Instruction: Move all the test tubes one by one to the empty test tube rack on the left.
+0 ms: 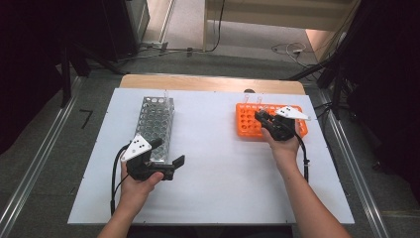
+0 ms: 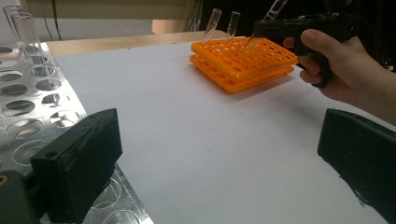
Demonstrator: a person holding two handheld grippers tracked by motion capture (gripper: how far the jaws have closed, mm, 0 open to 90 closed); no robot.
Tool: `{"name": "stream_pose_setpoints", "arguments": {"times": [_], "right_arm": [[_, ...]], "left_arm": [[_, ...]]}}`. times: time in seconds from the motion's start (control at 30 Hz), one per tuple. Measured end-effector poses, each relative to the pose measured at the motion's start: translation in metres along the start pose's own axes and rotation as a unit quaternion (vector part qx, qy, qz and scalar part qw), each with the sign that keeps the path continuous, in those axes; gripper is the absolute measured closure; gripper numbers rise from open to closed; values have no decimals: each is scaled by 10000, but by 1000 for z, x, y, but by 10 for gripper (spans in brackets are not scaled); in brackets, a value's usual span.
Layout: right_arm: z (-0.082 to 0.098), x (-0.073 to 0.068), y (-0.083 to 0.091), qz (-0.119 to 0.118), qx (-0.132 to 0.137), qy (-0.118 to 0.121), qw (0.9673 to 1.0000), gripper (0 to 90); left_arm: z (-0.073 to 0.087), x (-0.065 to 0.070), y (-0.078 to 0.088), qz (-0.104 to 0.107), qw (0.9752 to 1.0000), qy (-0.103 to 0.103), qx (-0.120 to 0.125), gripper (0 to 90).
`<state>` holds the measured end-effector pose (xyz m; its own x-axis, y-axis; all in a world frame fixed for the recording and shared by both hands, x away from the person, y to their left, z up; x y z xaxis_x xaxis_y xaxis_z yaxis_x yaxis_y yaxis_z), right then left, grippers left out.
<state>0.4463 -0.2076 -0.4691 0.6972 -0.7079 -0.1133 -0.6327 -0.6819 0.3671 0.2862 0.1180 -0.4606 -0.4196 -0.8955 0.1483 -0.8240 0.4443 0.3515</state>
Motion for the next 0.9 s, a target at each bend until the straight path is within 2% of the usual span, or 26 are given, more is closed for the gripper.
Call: {"name": "stream_pose_setpoints", "arguments": {"times": [0.2,0.4,0.67,0.9], "right_arm": [[-9,-14,16,-182,50,156,9997,742],[-10,-36,32,-477,57,286,9984,742],[4,-74,49,-889,-84,357,9954,743],[17,-105,50,-1189,-331,501,9911,743]], "left_arm": [[-2,4,0,49,10000,-23,4,0],[-4,11,-1,115,9999,-74,27,0],[-6,18,0,190,9997,-138,41,0],[-10,26,2,358,9992,-110,112,0]]}}
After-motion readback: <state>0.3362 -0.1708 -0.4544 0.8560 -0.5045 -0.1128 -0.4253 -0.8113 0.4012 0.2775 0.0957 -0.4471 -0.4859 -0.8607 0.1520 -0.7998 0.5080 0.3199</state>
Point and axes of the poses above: each handheld gripper's, and its own axes: y roughly backward along the jaws, z roughly out of its underside, x roughly to its right, the point moved 6 cm from there along -y, roughly forward along the jaws, and after that the axes turned 12 degrees about -z, right-handed, at the moved point
